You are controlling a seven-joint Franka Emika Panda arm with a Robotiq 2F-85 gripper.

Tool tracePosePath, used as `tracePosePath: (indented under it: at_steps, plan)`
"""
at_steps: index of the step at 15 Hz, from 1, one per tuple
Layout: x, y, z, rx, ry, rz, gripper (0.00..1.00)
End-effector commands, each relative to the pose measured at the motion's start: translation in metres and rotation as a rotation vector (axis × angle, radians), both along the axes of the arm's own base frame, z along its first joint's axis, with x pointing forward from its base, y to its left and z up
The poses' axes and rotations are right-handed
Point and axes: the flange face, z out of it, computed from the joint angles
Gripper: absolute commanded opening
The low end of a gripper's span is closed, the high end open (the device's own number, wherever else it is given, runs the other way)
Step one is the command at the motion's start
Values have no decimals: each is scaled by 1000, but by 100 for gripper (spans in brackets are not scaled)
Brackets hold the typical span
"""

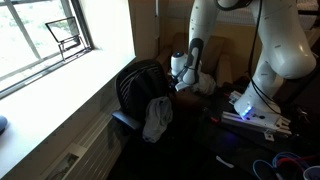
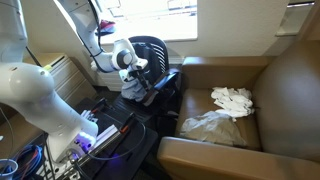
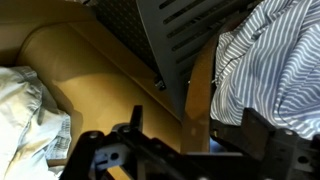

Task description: Move the belt to the seat of the black chair

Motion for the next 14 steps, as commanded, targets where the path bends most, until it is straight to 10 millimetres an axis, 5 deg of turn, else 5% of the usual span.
tracePosePath:
  at_steps: [1, 8, 9, 14]
  plan:
    - [4, 1, -2, -8, -27, -28, 100]
    - [33, -5, -37, -92, -50, -155, 100]
    - [25, -2, -25, -51, -43, -139, 100]
    - [32, -7, -35, -30, -68, -236, 100]
